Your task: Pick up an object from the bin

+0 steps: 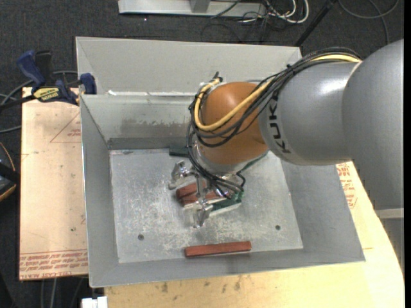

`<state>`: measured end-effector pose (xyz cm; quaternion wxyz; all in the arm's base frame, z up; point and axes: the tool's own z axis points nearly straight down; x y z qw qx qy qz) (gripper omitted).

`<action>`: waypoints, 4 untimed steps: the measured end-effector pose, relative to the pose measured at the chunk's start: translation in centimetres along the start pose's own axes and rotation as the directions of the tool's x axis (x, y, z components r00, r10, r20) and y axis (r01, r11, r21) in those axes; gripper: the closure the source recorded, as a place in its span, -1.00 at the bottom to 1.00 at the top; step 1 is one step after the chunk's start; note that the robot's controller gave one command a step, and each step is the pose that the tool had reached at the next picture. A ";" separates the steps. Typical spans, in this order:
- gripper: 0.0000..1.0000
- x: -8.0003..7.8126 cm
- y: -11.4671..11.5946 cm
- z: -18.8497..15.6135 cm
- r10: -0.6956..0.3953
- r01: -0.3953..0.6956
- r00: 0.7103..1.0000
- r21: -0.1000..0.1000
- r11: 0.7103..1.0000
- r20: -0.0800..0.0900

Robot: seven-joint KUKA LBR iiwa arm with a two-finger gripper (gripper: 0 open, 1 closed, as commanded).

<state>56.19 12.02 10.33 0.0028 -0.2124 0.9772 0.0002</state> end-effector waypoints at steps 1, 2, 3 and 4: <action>1.00 -3.2 -6.9 2.3 0.110 -0.110 0.994 -0.007 0.994 0.003; 1.00 -3.2 -6.9 2.3 0.111 -0.111 0.994 -0.007 0.994 0.004; 1.00 -3.2 -6.9 2.3 0.111 -0.111 0.994 -0.007 0.994 0.004; 1.00 -2.8 -7.0 -16.6 0.136 -0.136 0.991 0.000 0.991 0.002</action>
Offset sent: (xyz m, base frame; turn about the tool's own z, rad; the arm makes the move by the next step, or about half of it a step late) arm 0.0000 0.0000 0.0000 0.0000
